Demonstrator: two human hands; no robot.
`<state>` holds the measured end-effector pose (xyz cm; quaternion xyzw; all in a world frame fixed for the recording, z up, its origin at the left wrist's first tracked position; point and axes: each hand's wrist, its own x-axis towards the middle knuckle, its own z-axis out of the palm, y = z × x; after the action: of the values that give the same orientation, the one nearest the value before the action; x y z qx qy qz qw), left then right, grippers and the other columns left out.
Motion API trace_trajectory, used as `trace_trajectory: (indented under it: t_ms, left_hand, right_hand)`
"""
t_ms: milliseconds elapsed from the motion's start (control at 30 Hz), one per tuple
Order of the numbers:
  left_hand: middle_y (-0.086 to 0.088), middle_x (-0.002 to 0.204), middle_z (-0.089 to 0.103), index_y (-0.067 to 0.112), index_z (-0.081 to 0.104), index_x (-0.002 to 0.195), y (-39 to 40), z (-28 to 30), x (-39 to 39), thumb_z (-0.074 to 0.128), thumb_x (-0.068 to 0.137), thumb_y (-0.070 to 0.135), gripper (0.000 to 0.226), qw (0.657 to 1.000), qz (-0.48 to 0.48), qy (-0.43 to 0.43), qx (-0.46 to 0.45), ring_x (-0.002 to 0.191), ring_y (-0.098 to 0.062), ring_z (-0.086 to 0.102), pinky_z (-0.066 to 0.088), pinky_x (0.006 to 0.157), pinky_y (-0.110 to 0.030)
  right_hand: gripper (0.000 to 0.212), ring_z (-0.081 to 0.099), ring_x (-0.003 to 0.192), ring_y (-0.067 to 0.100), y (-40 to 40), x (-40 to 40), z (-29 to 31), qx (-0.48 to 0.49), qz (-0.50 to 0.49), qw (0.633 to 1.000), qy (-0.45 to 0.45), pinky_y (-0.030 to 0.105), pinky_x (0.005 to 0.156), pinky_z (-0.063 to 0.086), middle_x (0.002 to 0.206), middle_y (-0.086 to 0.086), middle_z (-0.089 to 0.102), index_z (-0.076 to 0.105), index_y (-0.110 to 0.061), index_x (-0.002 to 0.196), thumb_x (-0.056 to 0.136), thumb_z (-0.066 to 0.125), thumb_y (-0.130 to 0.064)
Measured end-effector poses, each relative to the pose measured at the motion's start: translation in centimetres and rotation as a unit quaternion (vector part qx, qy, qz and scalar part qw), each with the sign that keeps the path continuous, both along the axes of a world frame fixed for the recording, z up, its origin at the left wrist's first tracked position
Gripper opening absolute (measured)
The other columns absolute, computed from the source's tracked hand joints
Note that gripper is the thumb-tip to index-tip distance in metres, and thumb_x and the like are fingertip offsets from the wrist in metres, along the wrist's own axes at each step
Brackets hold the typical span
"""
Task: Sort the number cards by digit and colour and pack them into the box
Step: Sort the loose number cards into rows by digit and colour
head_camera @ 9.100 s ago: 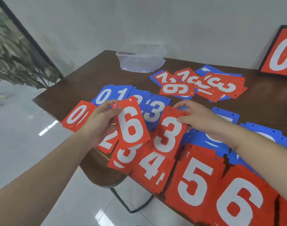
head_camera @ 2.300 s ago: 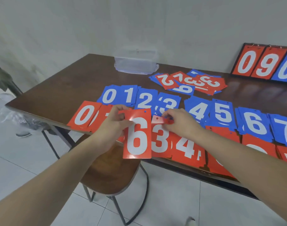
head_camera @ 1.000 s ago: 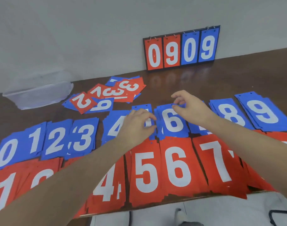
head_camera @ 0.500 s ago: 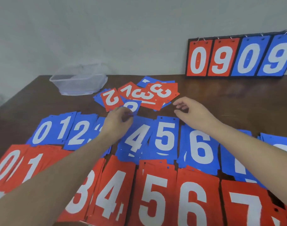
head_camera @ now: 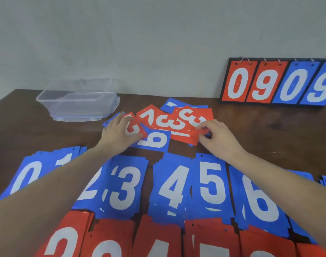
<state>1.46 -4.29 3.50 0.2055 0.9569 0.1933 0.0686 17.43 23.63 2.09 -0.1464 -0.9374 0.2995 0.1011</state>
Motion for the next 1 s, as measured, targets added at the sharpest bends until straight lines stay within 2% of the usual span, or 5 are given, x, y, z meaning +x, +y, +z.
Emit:
trace_trajectory:
  t_ms: [233,333,433,767,1000]
  left_hand:
    - [0.008,0.160,0.032,0.039,0.035,0.151,-1.1,0.0,-4.4,0.072,0.080,0.065,0.084,0.989,-0.137,-0.048,-0.029,0.148,-0.013,0.028,0.026,0.116,-0.032]
    - [0.010,0.165,0.021,0.044,0.025,0.155,-1.4,-0.6,-5.5,0.061,0.070,0.084,0.100,0.979,-0.172,-0.031,-0.108,0.151,-0.014,0.022,0.022,0.119,-0.036]
    - [0.007,0.157,0.035,0.047,0.028,0.153,-1.5,-0.9,-6.3,0.048,0.056,0.095,0.110,0.980,-0.169,-0.010,-0.104,0.140,-0.021,0.035,0.031,0.115,-0.041]
    - [0.006,0.126,0.055,0.027,0.051,0.136,0.2,0.8,-5.2,0.071,0.084,0.059,0.065,0.987,-0.145,0.036,-0.051,0.112,-0.020,0.055,0.051,0.095,-0.040]
    - [0.001,0.096,0.067,0.023,0.058,0.097,0.5,2.1,-3.1,0.070,0.084,0.057,0.038,0.993,-0.079,0.042,0.073,0.090,-0.020,0.065,0.058,0.080,-0.044]
  right_hand:
    - [0.057,0.043,0.136,0.025,1.6,-4.0,0.4,0.045,-0.078,0.991,-0.097,0.047,0.111,0.039,0.147,-0.002,0.051,0.054,-0.030,0.138,0.089,0.065,-0.056]
    - [0.072,0.042,0.139,0.026,1.9,-4.4,0.1,0.054,-0.099,0.985,-0.131,0.051,0.112,0.038,0.151,-0.004,0.048,0.048,-0.032,0.143,0.084,0.062,-0.071]
    - [0.077,0.036,0.141,0.028,2.0,-4.4,-0.1,0.065,-0.095,0.983,-0.145,0.051,0.114,0.034,0.153,-0.004,0.043,0.044,-0.034,0.146,0.082,0.067,-0.069]
    - [0.108,0.049,0.132,0.030,2.2,-5.6,0.5,-0.081,-0.153,0.979,-0.110,0.055,0.102,0.051,0.148,0.007,0.041,0.030,-0.032,0.151,0.064,0.094,-0.043]
    - [0.086,0.054,0.128,0.029,2.3,-3.8,0.5,-0.066,-0.133,0.985,-0.084,0.054,0.104,0.048,0.143,0.003,0.054,0.034,-0.029,0.147,0.079,0.085,-0.038]
